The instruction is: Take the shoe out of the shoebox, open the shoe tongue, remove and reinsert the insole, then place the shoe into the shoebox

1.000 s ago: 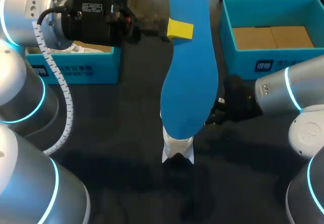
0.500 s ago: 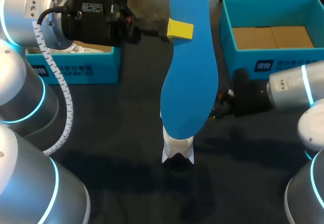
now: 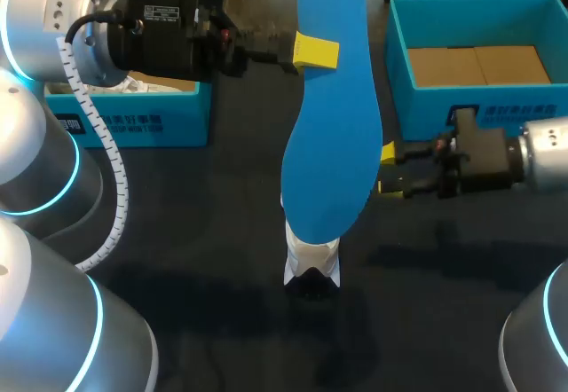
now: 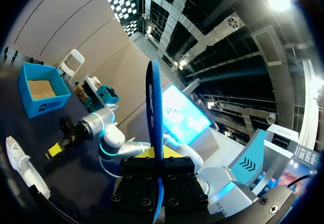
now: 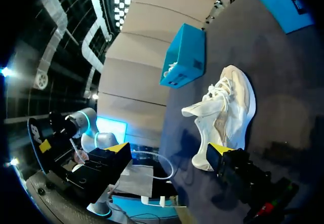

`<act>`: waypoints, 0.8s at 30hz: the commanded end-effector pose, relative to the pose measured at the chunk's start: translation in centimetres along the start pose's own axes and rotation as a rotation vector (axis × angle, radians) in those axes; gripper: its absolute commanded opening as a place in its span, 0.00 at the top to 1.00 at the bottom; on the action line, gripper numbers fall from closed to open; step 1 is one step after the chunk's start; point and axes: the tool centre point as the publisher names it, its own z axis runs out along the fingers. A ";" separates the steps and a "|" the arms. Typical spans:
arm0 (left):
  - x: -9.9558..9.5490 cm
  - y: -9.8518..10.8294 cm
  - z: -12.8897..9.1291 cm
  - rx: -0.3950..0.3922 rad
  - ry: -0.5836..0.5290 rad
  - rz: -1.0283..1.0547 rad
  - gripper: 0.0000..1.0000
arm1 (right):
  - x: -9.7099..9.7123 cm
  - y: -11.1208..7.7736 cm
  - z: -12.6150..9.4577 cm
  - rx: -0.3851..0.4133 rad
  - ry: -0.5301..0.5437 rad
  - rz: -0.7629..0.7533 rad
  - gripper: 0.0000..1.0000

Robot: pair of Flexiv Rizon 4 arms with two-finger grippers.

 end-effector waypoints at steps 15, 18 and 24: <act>-0.1 -0.1 0.1 -0.002 0.000 0.000 1.00 | 2.9 0.0 -2.0 0.016 0.028 0.038 0.00; -0.1 -0.1 0.1 -0.002 0.000 0.000 1.00 | 2.9 0.0 -2.0 0.016 0.028 0.038 0.00; -1.3 0.0 -0.5 0.034 -0.034 0.156 1.00 | 2.9 0.0 -2.0 0.016 0.028 0.038 0.00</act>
